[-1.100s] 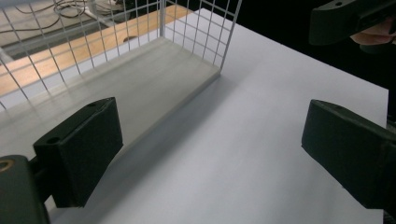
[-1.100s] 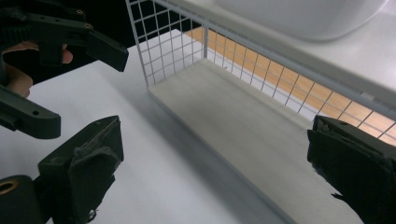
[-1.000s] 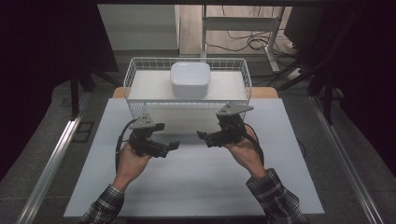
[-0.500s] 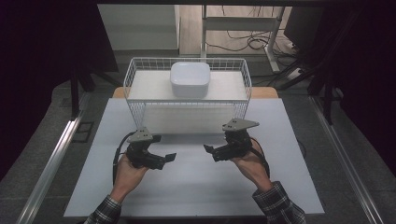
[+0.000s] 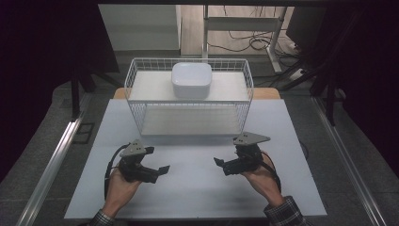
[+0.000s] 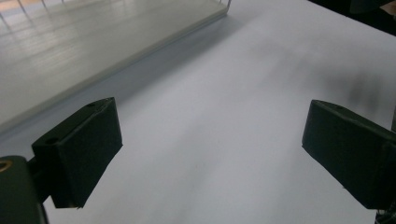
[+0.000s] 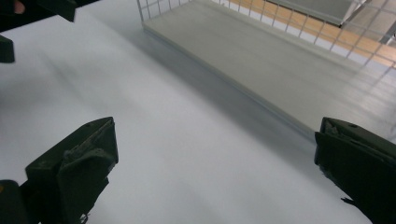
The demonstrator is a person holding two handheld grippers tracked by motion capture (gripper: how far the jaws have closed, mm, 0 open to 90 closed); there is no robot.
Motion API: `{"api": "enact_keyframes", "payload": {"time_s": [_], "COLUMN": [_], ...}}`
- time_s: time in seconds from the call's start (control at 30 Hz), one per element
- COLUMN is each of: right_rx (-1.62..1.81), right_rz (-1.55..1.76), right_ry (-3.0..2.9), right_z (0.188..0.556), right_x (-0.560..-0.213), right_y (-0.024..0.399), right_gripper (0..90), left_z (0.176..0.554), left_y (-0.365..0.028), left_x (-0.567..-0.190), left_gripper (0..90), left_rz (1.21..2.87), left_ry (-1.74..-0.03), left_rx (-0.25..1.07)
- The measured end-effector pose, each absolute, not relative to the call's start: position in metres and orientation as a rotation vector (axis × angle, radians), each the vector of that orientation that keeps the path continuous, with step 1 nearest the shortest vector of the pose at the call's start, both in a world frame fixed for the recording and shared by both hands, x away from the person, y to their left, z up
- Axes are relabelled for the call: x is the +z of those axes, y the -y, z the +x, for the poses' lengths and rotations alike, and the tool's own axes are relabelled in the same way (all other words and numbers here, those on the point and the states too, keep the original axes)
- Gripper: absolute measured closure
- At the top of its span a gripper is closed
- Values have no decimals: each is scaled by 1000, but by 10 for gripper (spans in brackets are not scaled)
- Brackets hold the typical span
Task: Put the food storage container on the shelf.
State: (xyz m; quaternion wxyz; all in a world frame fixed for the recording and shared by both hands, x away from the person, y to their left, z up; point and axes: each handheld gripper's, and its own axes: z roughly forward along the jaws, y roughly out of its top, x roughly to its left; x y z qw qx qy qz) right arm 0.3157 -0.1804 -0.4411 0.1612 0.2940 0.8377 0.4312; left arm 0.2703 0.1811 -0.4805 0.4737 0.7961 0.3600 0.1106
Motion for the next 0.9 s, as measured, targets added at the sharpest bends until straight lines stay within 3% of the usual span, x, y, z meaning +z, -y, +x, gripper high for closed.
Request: {"api": "enact_keyframes", "payload": {"time_s": [0.57, 0.9], "right_rx": [1213, 1140], "right_rz": [921, 952], "right_ry": [-2354, -2409], "right_z": [291, 283], "right_x": [-469, -496], "right_y": [220, 230], "right_gripper": [0, 0], "left_z": [243, 239], "left_y": [-199, -197], "left_x": [-513, -532], "left_gripper": [24, 27], "left_rz": [1990, 2098], "left_ry": [-968, -982], "left_rx": [283, 292]}}
